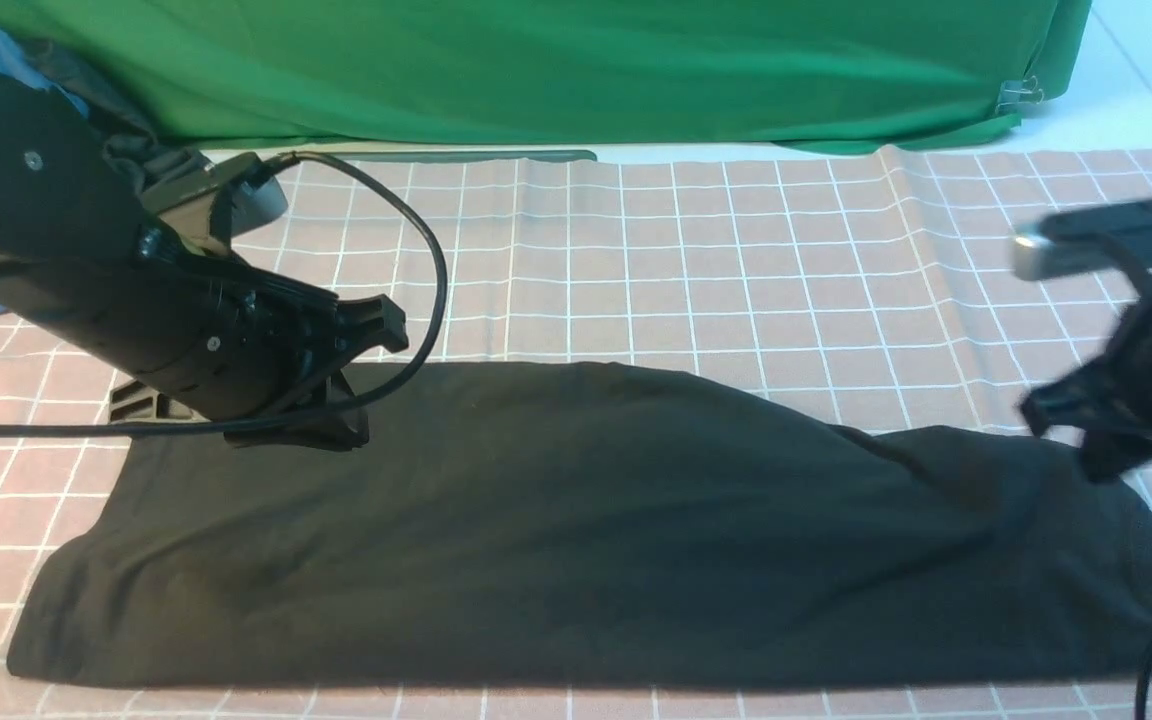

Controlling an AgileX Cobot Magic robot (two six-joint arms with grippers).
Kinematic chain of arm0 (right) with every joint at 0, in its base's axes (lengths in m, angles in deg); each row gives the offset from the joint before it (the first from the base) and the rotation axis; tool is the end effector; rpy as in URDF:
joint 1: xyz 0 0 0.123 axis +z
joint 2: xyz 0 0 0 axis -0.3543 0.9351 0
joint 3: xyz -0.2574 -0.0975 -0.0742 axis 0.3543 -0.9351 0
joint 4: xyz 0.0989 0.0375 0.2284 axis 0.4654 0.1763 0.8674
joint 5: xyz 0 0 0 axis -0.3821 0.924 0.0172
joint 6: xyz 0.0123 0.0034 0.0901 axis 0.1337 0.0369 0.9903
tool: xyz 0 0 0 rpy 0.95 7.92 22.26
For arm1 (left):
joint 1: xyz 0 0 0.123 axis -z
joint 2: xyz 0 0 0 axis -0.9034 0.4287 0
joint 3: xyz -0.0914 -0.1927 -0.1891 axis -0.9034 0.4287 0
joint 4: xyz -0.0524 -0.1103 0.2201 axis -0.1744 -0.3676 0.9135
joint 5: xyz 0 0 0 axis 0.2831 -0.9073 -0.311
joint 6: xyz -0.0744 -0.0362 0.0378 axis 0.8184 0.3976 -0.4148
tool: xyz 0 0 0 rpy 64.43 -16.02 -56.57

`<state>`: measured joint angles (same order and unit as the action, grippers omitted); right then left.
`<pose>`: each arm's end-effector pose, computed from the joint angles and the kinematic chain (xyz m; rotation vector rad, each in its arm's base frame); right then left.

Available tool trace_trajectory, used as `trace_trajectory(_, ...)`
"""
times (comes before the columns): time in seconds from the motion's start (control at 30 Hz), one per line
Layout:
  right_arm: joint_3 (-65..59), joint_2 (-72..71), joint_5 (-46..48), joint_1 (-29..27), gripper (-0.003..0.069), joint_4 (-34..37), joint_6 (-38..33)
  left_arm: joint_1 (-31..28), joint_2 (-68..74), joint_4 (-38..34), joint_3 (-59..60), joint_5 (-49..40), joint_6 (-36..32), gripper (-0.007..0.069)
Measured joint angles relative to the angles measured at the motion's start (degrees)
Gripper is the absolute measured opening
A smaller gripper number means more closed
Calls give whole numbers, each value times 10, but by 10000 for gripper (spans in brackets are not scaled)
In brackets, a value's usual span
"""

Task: Fold a long-sleeved shirt over a pink coffee tablecloth.
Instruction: 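Pull the folded dark garment lengthwise by its ends to straighten it flat on the table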

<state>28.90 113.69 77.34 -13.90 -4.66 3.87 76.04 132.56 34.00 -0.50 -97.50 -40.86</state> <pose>0.2936 0.0318 0.2307 -0.1203 2.9625 -0.0371 0.2764 -0.0751 0.2697 -0.1941 2.7660 -0.4452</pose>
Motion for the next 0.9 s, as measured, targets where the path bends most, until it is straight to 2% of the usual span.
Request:
trace_trajectory(0.13,-31,0,-44,3,141,27,-10,0,0,0,0,0,-3,13)
trace_trajectory(0.2,-47,0,-98,22,142,65,-25,0,0,0,0,1,-3,13)
trace_trajectory(0.37,-56,13,-160,63,142,94,-35,0,0,-1,0,3,-3,13)
trace_trajectory(0.5,-65,56,-157,66,142,87,-35,0,0,-1,0,5,-3,13)
trace_trajectory(0.6,-80,89,-145,66,142,39,-6,0,0,-1,0,1,-10,13)
trace_trajectory(0.9,-91,45,-37,67,129,-25,44,0,0,-2,0,-2,-16,13)
